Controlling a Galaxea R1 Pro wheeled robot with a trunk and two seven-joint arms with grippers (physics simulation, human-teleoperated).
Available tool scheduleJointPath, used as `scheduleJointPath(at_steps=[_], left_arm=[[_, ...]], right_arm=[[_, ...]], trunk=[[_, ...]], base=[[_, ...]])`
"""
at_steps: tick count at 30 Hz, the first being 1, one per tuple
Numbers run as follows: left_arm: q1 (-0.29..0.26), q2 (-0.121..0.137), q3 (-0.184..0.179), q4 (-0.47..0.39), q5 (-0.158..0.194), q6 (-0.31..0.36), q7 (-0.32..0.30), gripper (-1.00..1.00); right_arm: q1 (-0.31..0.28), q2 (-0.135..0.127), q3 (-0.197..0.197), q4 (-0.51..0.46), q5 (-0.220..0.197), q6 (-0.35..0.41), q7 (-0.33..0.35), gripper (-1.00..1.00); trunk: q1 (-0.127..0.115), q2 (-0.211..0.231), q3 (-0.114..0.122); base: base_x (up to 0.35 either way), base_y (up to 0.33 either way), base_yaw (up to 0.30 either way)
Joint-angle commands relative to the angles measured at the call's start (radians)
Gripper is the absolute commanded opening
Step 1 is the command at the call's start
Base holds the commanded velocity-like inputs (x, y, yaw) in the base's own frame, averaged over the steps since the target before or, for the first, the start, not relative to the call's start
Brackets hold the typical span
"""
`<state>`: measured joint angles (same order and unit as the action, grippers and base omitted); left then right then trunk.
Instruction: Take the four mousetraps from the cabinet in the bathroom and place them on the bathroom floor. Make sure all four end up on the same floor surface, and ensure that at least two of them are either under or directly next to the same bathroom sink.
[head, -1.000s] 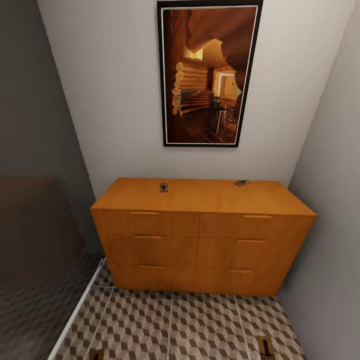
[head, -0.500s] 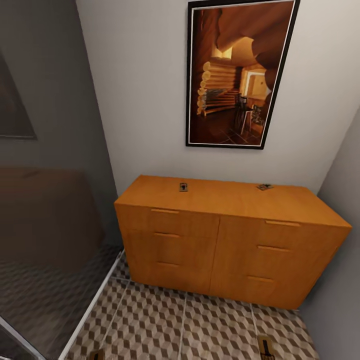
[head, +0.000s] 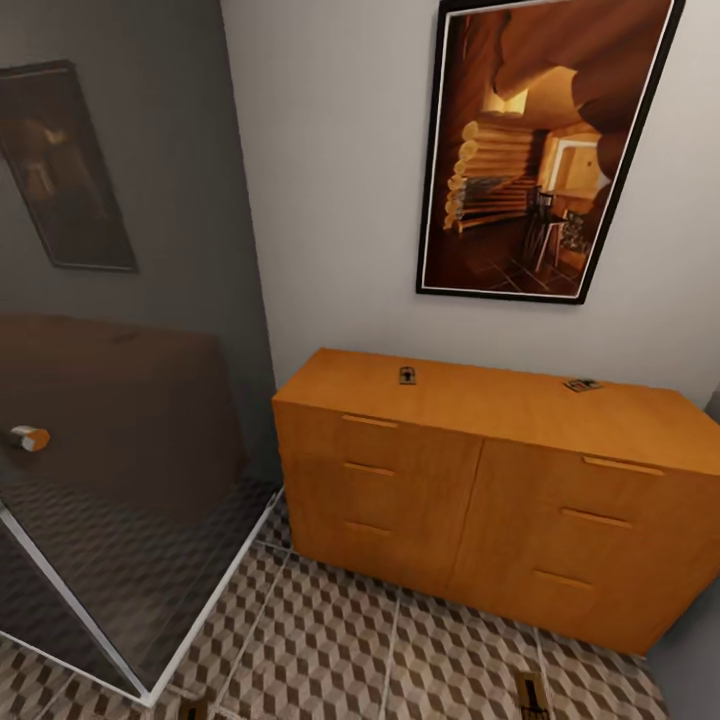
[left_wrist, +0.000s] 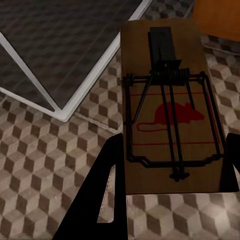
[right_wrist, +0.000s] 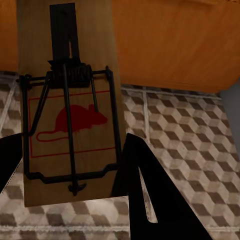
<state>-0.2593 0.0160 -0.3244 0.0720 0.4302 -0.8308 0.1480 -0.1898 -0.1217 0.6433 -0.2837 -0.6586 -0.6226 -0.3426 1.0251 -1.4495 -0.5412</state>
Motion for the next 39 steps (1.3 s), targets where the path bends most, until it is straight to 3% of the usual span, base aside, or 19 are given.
scheduleJointPath(at_steps=[1,39], left_arm=[[-0.002,-0.001,-0.008,0.003,-0.001,-0.004,0.008,-1.0],[-0.002,-0.001,-0.008,0.003,-0.001,-0.004,0.008,-1.0]], right_arm=[[0.0,-0.001,0.009,-0.002,-0.007,-0.002,-0.004,-1.0],[-0.001,0.002,0.009,0.0,-0.007,0.001,-0.004,-1.0]], trunk=[[0.0,-0.001,-0.001],[0.0,-0.001,-0.001]], base=[[0.0,0.0,0.253],[0.0,0.0,0.253]])
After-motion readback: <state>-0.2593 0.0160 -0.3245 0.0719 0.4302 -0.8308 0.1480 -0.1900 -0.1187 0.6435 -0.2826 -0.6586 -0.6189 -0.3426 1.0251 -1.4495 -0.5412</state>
